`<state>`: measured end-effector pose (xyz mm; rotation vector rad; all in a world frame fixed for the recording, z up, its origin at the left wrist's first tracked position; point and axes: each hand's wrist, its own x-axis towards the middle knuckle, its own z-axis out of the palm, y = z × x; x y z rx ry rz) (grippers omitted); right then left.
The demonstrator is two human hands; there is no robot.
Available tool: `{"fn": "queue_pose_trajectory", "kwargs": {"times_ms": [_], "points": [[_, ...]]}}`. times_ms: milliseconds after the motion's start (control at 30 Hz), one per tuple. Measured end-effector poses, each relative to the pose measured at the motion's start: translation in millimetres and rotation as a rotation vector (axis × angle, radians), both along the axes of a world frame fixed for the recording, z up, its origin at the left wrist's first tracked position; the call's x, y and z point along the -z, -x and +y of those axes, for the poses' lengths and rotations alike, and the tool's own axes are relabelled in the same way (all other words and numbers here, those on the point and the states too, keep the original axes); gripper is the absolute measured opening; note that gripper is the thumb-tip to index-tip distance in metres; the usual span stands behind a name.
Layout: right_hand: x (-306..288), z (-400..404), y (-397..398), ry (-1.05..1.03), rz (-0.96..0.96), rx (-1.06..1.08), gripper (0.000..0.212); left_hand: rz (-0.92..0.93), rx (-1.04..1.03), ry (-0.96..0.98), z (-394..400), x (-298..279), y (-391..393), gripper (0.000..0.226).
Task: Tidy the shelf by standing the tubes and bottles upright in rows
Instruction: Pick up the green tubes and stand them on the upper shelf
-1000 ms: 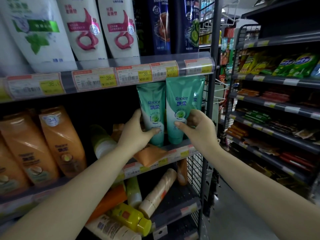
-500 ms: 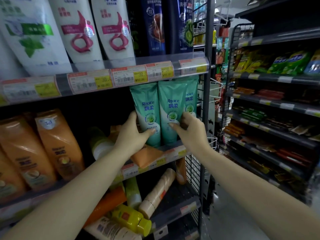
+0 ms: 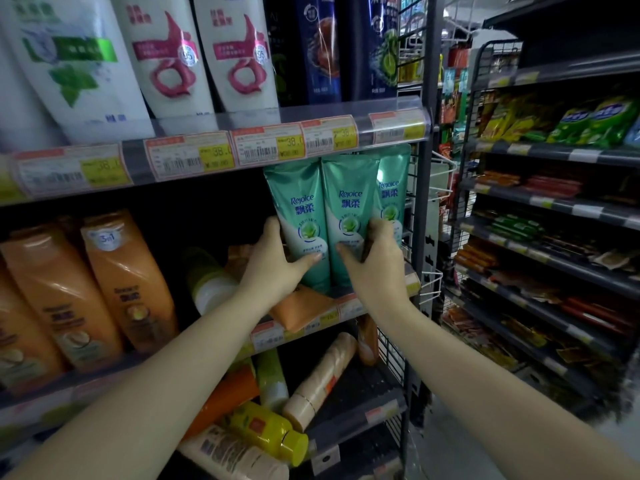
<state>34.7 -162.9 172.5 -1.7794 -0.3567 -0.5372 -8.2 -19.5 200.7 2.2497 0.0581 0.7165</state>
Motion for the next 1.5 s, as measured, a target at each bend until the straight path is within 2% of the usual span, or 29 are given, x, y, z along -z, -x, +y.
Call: {"fn": "queue_pose_trajectory", "kwargs": {"times_ms": [133, 500, 700, 967, 1133, 1267, 1500], "points": [[2, 4, 0, 0.023, -0.028, 0.055, 0.060, -0.021, 0.005, -0.017, 0, 2, 0, 0.058], [-4, -6, 3, 0.149, -0.162, 0.148, 0.063, -0.054, 0.023, -0.020, 2, 6, -2, 0.063], [-5, -9, 2, 0.147, -0.126, 0.148, 0.058, -0.079, 0.020, -0.066, 1, 7, -5, 0.068], [-3, -7, 1, 0.159, -0.112, 0.142, 0.053, -0.071, -0.024, 0.114, -2, 1, -10, 0.064], [-5, -4, -2, 0.175, -0.077, 0.151, 0.053, -0.054, -0.054, 0.161, -2, -1, -17, 0.063], [-1, -6, -1, 0.165, -0.087, 0.178, 0.050, -0.029, -0.028, 0.118, -1, 0, -17, 0.063], [0, -18, -1, 0.163, -0.086, 0.157, 0.058, -0.024, -0.009, 0.089, -3, 1, -14, 0.066]]}}
